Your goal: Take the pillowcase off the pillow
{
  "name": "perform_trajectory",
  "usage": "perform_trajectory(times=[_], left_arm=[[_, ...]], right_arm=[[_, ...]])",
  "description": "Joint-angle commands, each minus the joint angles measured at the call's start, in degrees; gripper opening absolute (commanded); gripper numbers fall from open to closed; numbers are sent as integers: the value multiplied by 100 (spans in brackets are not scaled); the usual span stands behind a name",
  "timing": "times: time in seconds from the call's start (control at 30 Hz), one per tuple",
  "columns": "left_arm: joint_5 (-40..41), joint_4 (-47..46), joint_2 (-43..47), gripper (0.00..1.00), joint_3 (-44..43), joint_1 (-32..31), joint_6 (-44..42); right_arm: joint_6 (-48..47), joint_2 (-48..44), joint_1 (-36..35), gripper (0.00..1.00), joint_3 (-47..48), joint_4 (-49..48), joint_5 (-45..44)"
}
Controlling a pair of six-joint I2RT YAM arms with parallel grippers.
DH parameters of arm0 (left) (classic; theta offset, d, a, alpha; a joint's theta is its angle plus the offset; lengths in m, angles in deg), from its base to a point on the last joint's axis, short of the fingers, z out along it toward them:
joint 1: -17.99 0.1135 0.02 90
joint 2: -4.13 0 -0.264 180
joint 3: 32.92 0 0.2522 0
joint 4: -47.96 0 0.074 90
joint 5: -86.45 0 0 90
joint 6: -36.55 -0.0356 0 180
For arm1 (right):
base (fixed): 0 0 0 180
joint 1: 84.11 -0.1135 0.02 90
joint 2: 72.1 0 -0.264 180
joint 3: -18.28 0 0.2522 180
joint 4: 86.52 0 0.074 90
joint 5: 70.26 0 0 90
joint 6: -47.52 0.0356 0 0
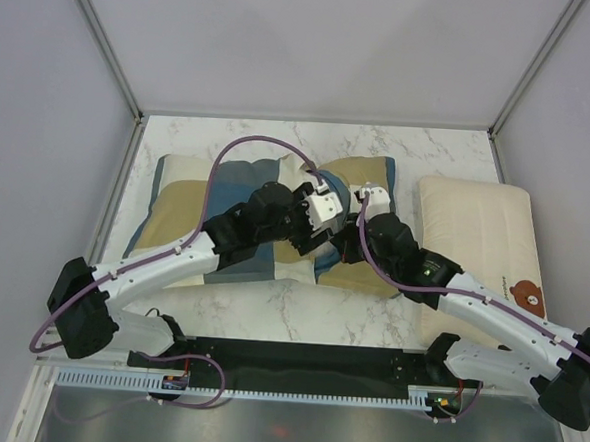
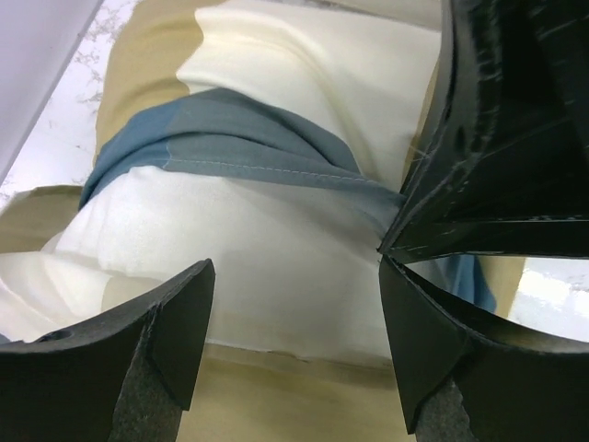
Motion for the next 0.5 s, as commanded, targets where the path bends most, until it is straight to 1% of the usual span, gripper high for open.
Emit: perform_trajectory(times=[0.0,0.07,0.2,0.37,0.47], left_arm=[[52,-217,-313,79,-49,35,-576],[43,-208,-453,79,-67,35,-611],[-255,-156,-656,81,-85,18,-576],[-352,-15,-981,82,-172,-26,-558],[-160,143,-1376,81,-313,-175,-620]], right_arm=[[78,-165,-16,0,32,-216,112],[86,-174,-7,0,32,-216,120],[95,-174,-7,0,32,-225,112],[87,-183,-16,0,40,-225,94],[78,-165,-16,0,41,-216,85]])
